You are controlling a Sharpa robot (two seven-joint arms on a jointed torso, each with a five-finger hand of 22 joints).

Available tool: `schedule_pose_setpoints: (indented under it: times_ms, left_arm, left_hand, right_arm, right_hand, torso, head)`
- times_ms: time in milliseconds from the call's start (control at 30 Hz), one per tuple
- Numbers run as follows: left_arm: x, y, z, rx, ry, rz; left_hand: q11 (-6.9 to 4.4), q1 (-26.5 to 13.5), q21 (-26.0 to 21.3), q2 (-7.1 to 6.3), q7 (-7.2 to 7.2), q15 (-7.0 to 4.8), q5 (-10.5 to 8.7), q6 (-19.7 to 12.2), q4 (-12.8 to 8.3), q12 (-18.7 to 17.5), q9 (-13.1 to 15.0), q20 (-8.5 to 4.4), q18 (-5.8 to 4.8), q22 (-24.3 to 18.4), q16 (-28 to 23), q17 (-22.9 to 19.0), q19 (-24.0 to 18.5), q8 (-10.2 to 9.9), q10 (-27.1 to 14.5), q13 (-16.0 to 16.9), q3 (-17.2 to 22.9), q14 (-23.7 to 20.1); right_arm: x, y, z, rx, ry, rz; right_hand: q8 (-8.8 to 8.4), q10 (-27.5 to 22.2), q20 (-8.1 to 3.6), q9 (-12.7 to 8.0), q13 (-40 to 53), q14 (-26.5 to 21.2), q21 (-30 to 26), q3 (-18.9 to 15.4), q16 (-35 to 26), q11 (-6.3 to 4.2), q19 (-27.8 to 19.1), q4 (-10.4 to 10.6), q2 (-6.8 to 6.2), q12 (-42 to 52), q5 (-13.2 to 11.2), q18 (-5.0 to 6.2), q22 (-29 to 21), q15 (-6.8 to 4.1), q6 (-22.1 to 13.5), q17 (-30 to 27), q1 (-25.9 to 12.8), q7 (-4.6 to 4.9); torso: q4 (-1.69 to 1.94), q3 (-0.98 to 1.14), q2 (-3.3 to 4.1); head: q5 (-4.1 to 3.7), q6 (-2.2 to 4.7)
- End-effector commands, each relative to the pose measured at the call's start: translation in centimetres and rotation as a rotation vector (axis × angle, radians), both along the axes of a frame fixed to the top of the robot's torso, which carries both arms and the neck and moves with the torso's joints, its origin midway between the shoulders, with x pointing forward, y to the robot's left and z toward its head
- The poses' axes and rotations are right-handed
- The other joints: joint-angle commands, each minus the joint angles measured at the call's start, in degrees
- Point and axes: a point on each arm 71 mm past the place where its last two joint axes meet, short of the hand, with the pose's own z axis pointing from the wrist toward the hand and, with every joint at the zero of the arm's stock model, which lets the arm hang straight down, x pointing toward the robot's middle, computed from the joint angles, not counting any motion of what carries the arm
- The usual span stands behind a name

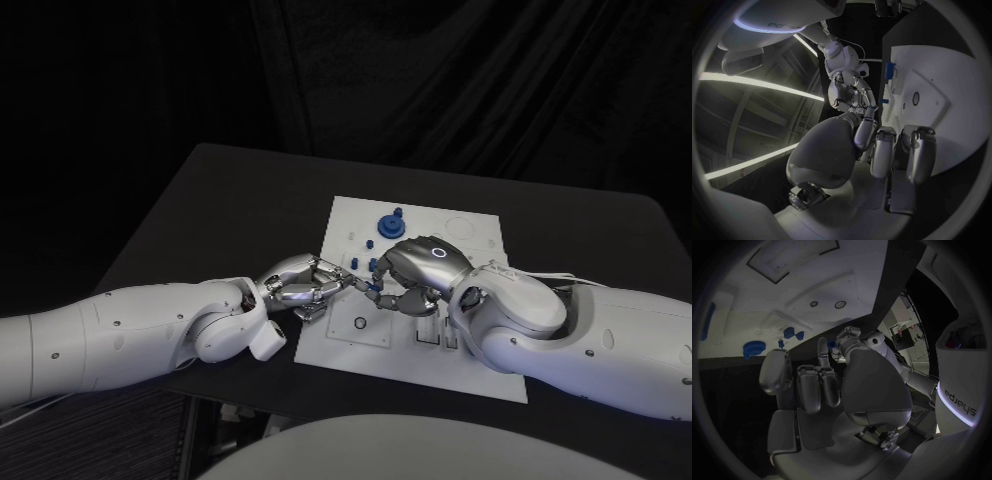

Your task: Assemble the parts on the task board

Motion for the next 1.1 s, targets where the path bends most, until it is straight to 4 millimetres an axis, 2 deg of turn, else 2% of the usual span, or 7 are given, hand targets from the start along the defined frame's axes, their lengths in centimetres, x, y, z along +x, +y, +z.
schedule_pose_setpoints:
  times_ms: [33, 200, 500, 833, 967, 1100]
  left_arm:
    - [-0.12, -0.24, -0.05, -0.005, 0.008, -0.017]
    - [-0.12, -0.26, -0.07, -0.005, 0.009, -0.018]
    - [-0.21, -0.21, 0.02, -0.011, 0.005, -0.016]
    - [-0.33, 0.23, 0.40, -0.032, -0.026, 0.003]
    - [-0.31, 0.38, 0.49, -0.037, -0.037, 0.012]
    - [-0.26, 0.41, 0.47, -0.036, -0.040, 0.016]
  left_hand:
    - [-3.37, -0.67, -0.33, -0.09, -0.06, -0.09, -0.45, -0.44, -0.03, 13.52, -0.06, -0.12, -0.66, 13.40, 0.15, 15.06, 2.26, -0.27, 9.92, 27.11, 0.38, 6.05]
    - [-3.35, -0.89, -0.54, -0.14, -0.08, -0.04, -0.76, -0.40, -0.05, 13.52, 0.00, -0.08, -0.57, 13.26, 0.15, 15.06, 1.89, -0.33, 9.92, 27.11, 0.60, 6.05]
    - [-3.46, -0.83, -0.57, -0.33, -0.25, -0.08, -0.79, -0.51, -0.29, 13.52, 0.03, -0.07, -0.56, 13.26, 0.15, 15.06, 1.84, -0.47, 9.92, 27.11, 0.91, 6.05]
    - [-4.31, 0.22, 0.04, -0.64, -1.31, -0.73, -0.80, 1.26, -1.95, 13.52, 0.63, -0.54, -0.82, 13.74, 0.15, 15.06, 2.94, 0.31, 9.92, 27.11, 2.68, 6.05]
    - [-5.22, 0.42, 0.11, -0.83, -2.50, -1.47, -0.99, 1.54, -2.78, 13.52, 0.79, -1.17, -0.84, 13.81, 0.15, 15.06, 3.07, 0.36, 9.92, 27.11, 3.59, 6.05]
    - [-5.35, 0.40, 0.10, -0.87, -2.65, -1.58, -1.06, 1.51, -2.88, 13.52, 0.80, -1.28, -0.84, 13.81, 0.15, 15.06, 3.06, 0.32, 9.92, 27.11, 3.70, 6.05]
  right_arm:
    - [-0.20, 0.25, 0.17, 0.006, -0.003, 0.021]
    - [-0.20, 0.29, 0.07, -0.005, 0.004, 0.025]
    - [-0.06, 0.26, -0.19, -0.030, 0.015, 0.025]
    - [0.17, 0.20, -0.51, -0.052, 0.024, 0.026]
    - [0.20, 0.21, -0.57, -0.054, 0.025, 0.027]
    - [0.18, 0.25, -0.59, -0.054, 0.026, 0.030]
  right_hand:
    - [0.34, 0.51, -0.30, 0.10, 9.84, 2.08, -0.12, 1.90, -0.39, -0.33, -0.08, -1.69, -0.01, -0.22, 0.05, -0.65, 8.81, -0.39, -0.05, 6.57, 0.55, -0.35]
    - [0.31, 0.43, -0.30, 0.16, 9.77, 2.09, -0.19, 1.95, -0.39, -0.32, -0.12, -1.77, -0.03, -0.28, 0.06, -0.64, 8.79, -0.38, -0.14, 6.57, 0.66, -0.33]
    - [0.28, 0.33, -0.29, 0.35, 9.69, 1.98, -0.44, 2.08, -0.52, -0.29, -0.25, -1.98, -0.04, -0.36, 0.07, -0.59, 8.72, -0.36, -0.27, 6.36, 0.98, -0.30]
    - [0.26, 0.09, -0.28, 0.42, 9.49, 1.84, -0.77, 2.10, -0.69, -0.25, -0.43, -2.00, -0.05, -0.52, -0.04, -0.52, 8.63, -0.33, -0.36, 6.08, 1.01, -0.24]
    - [0.25, 0.14, -0.28, 0.45, 9.53, 1.84, -0.72, 2.11, -0.69, -0.23, -0.40, -2.01, -0.04, -0.49, -0.09, -0.53, 8.64, -0.32, -0.39, 6.09, 1.02, -0.23]
    - [0.24, 0.11, -0.27, 0.50, 9.52, 1.80, -0.78, 2.12, -0.73, -0.20, -0.44, -2.00, -0.01, -0.51, -0.21, -0.53, 8.62, -0.30, -0.42, 6.02, 1.03, -0.20]
  torso:
    - [-0.03, 0.02, 0.00]
    - [-0.01, 0.01, -0.02]
    - [-0.02, 0.02, -0.03]
    - [0.03, 0.02, -0.01]
    - [0.08, -0.01, 0.00]
    - [0.03, 0.00, 0.02]
  head:
    - [0.06, -0.01]
    - [-0.10, -0.01]
    - [0.07, -0.01]
    - [-0.14, -0.01]
    - [-0.29, -0.01]
    - [-0.27, -0.01]
